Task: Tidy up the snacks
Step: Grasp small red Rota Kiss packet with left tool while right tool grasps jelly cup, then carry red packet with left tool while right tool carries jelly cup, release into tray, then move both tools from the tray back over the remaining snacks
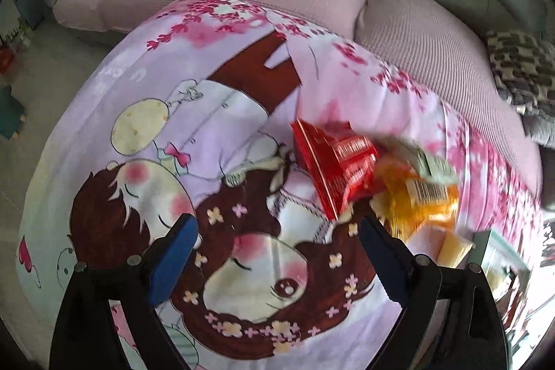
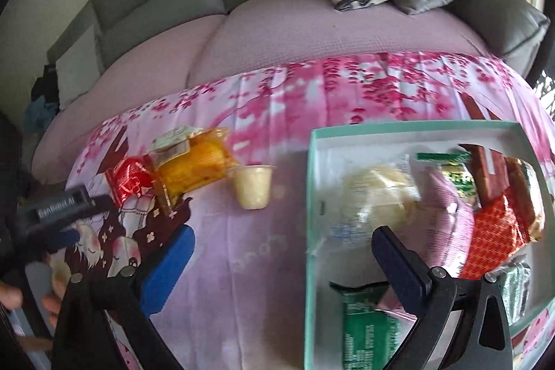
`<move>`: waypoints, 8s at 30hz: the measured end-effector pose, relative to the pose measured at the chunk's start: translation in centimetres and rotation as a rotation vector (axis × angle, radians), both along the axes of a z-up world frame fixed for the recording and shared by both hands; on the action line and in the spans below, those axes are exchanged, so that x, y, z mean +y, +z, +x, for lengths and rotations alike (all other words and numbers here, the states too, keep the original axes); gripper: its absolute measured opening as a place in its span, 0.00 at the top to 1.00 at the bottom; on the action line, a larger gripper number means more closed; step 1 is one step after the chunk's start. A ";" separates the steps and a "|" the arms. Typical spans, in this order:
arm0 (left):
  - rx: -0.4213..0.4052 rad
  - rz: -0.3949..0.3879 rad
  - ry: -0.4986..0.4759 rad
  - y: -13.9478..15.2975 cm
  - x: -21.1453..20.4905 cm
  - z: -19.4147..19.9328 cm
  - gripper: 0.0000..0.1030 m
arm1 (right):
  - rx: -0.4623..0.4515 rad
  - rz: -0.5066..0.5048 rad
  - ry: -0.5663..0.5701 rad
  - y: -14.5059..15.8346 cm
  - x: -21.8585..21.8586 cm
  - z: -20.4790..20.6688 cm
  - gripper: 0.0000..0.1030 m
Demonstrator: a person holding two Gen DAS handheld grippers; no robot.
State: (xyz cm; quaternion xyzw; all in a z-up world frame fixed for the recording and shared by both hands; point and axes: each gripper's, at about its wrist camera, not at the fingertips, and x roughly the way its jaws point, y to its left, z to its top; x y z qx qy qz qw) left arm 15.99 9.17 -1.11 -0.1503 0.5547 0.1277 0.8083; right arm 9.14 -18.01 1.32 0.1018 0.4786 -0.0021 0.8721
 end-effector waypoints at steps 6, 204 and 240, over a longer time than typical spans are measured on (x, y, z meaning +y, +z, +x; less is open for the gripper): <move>-0.048 -0.014 0.019 0.8 1.6 1.0 0.09 | -0.012 0.013 0.022 -0.2 0.6 0.4 0.00; -0.067 0.049 -0.269 1.2 -16.8 -0.9 0.09 | 0.050 -0.023 -0.387 1.8 -14.0 -3.1 0.00; -0.107 0.080 -0.086 0.7 -3.1 2.4 0.09 | -0.023 -0.086 -0.004 1.0 0.4 1.6 0.00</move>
